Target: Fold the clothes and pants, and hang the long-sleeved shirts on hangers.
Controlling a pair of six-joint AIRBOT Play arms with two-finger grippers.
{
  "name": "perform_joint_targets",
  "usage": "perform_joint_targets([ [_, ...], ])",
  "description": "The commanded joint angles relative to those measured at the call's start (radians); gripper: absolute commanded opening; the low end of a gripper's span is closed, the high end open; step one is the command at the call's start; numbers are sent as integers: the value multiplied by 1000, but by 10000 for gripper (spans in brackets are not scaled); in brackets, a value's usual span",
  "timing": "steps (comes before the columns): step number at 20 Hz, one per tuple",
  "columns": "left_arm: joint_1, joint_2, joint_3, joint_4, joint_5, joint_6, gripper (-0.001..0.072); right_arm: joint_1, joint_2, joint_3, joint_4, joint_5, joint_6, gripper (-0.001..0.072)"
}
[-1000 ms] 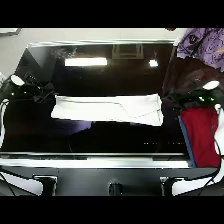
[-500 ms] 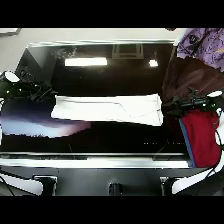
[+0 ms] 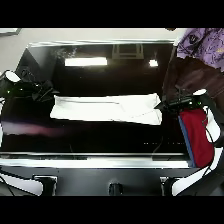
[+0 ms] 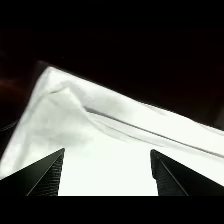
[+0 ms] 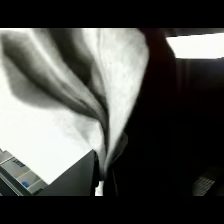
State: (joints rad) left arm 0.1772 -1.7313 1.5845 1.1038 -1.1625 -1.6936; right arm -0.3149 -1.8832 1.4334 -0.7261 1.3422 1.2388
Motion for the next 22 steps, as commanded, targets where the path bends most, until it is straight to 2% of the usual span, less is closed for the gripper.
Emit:
perform_joint_targets([
  [1, -34, -10, 0, -132, 3, 18, 368, 13, 113, 1, -55, -6, 95, 35],
  [2, -58, -18, 0, -160, 3, 18, 100, 13, 160, 1, -91, -2, 134, 35],
  [3, -93, -27, 0, -190, 4, 30, 14, 13, 212, 1, -130, 6, 169, 35],
  [9, -419, -126, 1, -404, 144, 35, 14, 13, 403, 115, -290, 139, 311, 35],
  [12, -592, -203, 11, -577, 262, 35, 14, 13, 439, 225, -322, 191, 341, 35],
  [16, -766, -351, 158, -723, 323, 25, 14, 13, 465, 326, -346, 254, 360, 35],
  [20, -883, -505, 361, -753, 378, -101, 13, 13, 480, 369, -360, 281, 370, 35],
  [22, -920, -564, 441, -782, 411, -134, 14, 13, 486, 372, -360, 285, 371, 35],
])
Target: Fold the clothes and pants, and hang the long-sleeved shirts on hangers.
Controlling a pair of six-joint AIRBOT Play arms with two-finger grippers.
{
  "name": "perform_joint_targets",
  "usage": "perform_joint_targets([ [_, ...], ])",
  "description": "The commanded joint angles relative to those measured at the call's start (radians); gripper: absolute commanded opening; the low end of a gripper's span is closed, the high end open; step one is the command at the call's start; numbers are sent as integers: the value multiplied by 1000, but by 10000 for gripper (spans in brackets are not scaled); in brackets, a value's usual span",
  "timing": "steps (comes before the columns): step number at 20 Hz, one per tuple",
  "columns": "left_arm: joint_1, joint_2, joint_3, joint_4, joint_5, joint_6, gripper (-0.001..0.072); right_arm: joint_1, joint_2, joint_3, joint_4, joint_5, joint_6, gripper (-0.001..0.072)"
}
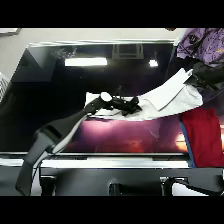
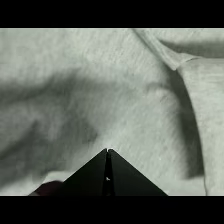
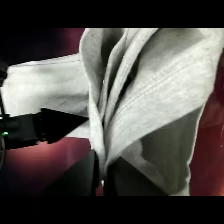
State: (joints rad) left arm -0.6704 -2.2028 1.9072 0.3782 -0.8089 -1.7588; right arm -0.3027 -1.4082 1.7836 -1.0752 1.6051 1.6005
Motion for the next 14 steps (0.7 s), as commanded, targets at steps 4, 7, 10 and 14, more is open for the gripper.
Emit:
perform_joint_targets([
  [4, -114, -133, 136, -144, 91, -82, 14, 1, 31, 22, -11, 14, 8, 35],
  [7, -68, -122, 136, -142, 27, -81, 11, 1, 31, 22, -5, 1, 9, 35],
  [10, 81, -55, 136, -1, -190, -67, 10, 50, 29, 22, -5, -29, 9, 35],
  [14, 360, 143, 136, 356, -431, -119, 12, 248, 27, 22, -42, -119, 107, 35],
])
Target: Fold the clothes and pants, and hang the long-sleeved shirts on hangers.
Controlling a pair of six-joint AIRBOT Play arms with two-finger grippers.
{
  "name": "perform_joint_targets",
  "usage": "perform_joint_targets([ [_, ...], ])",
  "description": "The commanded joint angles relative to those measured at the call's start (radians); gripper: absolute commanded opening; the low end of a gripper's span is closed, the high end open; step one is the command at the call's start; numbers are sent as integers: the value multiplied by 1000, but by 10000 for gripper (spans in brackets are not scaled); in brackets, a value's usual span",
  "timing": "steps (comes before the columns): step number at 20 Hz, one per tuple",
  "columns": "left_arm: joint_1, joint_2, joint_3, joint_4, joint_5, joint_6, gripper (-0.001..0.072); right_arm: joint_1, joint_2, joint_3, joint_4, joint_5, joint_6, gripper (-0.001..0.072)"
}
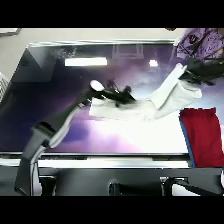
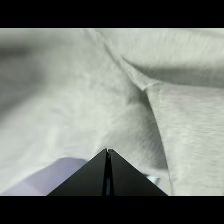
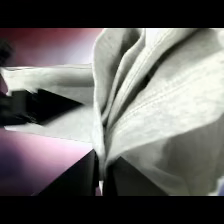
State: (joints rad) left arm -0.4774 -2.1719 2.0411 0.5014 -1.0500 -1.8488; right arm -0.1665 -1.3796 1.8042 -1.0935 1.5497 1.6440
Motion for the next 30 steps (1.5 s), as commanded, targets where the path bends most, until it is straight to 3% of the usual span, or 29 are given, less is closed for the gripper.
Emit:
perform_joint_targets([
  [1, 248, 170, 2, 291, -245, -29, 12, 177, -6, 1, -29, -93, 94, 35],
  [4, 466, 319, 2, 410, -364, -2, 13, 364, -43, 1, -42, -189, 185, 35],
  [10, 775, 457, 2, 423, -452, 47, 13, 637, -208, 1, -43, -428, 317, 34],
  [14, 851, 461, -5, 423, -461, 51, 14, 706, -320, 1, -43, -557, 372, 34],
  [20, 835, 459, -67, 424, -461, 107, 14, 713, -451, 1, 21, -688, 383, 37],
  [21, 829, 457, -68, 424, -461, 120, 14, 713, -463, 1, 51, -690, 369, 57],
  [22, 824, 454, -68, 425, -460, 122, 14, 713, -468, 1, 98, -688, 328, 150],
  [25, 813, 449, -68, 424, -460, 121, 14, 706, -443, 2, 230, -669, 184, 532],
  [30, 810, 447, -68, 424, -458, 121, 13, 534, -280, 4, 208, -538, 121, 572],
])
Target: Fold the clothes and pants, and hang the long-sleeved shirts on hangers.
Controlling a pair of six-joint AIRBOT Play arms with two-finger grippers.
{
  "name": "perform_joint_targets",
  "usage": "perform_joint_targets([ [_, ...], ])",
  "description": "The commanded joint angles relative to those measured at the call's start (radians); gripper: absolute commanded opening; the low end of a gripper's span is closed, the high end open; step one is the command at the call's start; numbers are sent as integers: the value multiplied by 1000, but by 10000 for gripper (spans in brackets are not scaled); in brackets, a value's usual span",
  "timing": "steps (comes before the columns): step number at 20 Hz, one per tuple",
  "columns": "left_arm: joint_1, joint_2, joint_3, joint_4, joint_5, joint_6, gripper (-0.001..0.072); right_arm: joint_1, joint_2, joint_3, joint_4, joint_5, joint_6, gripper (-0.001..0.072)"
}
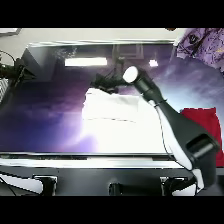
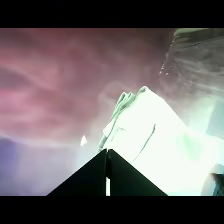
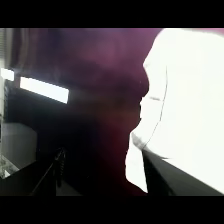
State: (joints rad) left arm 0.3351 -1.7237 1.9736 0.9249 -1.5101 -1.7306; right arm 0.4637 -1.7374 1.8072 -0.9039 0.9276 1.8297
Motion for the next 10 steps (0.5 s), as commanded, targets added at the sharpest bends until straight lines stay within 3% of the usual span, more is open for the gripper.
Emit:
perform_joint_targets([
  [1, -2, -1, 0, 0, 3, 3, 14, -160, 108, 1, 10, 150, -95, 601],
  [5, -2, 0, 0, 0, 3, 3, 13, -453, 158, -11, -58, 466, -239, 596],
  [7, -2, -1, 0, 0, 7, 3, 14, -579, 158, -93, -47, 501, -291, 596],
  [10, -2, -1, 0, 0, 16, 3, 14, -695, 157, -335, 89, 423, -396, 596],
])
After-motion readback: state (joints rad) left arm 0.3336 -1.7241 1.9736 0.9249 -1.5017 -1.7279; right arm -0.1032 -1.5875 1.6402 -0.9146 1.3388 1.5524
